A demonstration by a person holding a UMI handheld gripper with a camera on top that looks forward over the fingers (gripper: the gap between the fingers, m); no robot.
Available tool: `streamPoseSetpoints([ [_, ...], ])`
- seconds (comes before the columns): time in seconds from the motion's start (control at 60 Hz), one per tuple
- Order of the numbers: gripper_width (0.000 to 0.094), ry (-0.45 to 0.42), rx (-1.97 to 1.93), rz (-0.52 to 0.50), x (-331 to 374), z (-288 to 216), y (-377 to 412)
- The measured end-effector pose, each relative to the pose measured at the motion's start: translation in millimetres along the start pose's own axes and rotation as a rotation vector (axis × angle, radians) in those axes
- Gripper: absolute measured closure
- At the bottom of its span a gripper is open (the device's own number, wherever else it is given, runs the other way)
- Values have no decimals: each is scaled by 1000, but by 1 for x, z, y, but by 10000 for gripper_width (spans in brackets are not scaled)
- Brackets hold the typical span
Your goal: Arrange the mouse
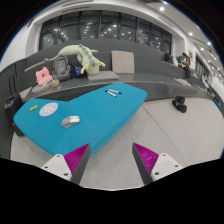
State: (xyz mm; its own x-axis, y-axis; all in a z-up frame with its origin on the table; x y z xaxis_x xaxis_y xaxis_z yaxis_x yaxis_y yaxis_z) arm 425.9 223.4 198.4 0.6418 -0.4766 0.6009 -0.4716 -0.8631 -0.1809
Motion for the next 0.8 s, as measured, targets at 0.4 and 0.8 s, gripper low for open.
streamPoseSetpoints([
  [0.4, 76, -24, 17, -46, -45, 24, 47],
  [0.8, 71, -88, 40, -175, -70, 28, 202],
])
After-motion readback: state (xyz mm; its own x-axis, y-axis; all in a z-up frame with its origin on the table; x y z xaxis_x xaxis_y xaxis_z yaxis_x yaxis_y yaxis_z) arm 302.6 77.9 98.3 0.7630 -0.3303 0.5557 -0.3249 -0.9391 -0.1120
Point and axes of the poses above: the point between the fingertips, and its own axes, seen from behind it with the camera up: y to the left, z down, x backward, against the way the camera looks, the point moved 4 cm from there along x, backward, against the way the camera looks, and after that the axes turned 15 degrees about z, right-handed, at the moved point
